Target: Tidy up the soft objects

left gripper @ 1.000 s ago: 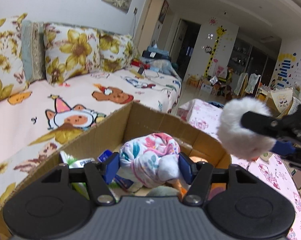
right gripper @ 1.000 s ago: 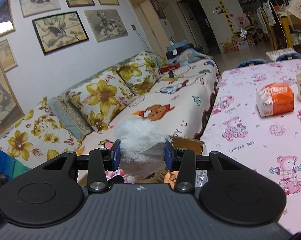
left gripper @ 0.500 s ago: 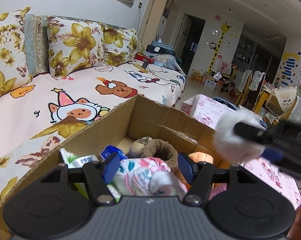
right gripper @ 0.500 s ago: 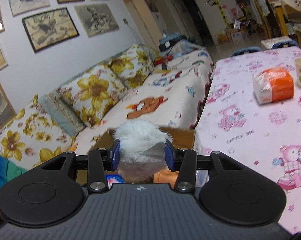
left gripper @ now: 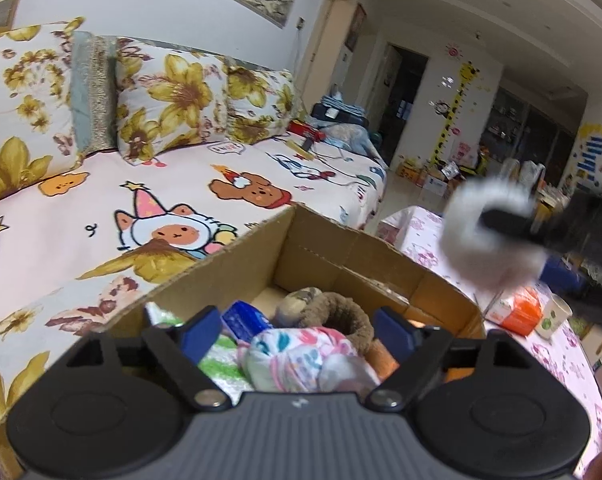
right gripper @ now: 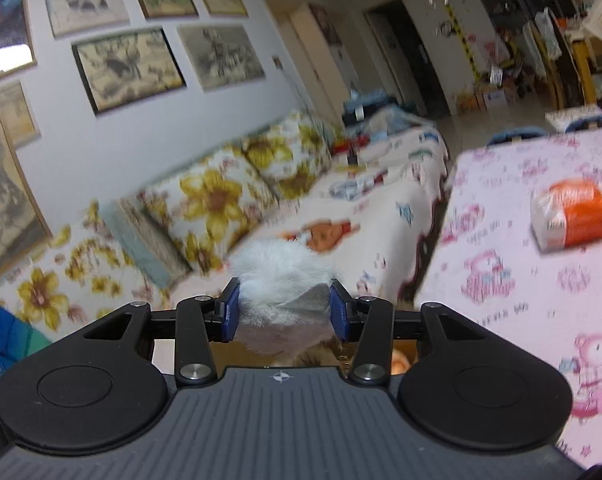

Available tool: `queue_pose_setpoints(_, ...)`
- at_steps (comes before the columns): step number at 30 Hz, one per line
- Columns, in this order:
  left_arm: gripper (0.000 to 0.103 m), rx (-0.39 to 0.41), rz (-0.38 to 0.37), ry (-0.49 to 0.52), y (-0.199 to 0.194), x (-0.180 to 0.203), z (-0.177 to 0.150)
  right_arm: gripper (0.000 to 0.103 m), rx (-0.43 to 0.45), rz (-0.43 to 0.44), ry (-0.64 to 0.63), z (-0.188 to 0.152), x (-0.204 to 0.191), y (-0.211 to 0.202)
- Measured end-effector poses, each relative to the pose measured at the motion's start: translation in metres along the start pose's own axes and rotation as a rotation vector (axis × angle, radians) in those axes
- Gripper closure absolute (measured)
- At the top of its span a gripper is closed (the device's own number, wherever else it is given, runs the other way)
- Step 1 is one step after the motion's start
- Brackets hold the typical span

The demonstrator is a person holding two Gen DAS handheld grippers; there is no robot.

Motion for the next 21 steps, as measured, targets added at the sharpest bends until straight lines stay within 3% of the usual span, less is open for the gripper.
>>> queue_pose_setpoints(4,0.003,0.020,0.011,-0.035,-0.003,-0.007,0.001,0.024,-0.057,-0.044,0.019,-0.013,0.013,0.010)
queue_pose_setpoints(8,0.001,0.034,0.025,-0.031,-0.007,-0.008,0.002,0.016,-0.010,-0.062,0.052,-0.012,0.020,-0.005)
queue_pose_setpoints(10,0.001,0.036,0.021,-0.017,-0.010,-0.007,0.002,0.006,0.019,-0.069,0.053,-0.009,0.021,-0.017)
queue_pose_setpoints(15,0.001,0.071,0.051,0.071,-0.026,0.000,0.001,0.001,0.093,-0.152,0.001,-0.010,0.019,-0.052)
queue_pose_setpoints(21,0.001,0.097,0.110,0.192,-0.046,0.012,-0.008,0.000,0.075,-0.252,-0.028,-0.030,0.024,-0.082)
Point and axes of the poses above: each gripper's, at about its wrist camera, not at the fingertips, and y roughly the way its jaws point, x to its right, z to its top, the point moved 4 cm from there along y, roughly the way its jaws point, and after that the axes turned 5 degrees about y, right-handed, at the moved point
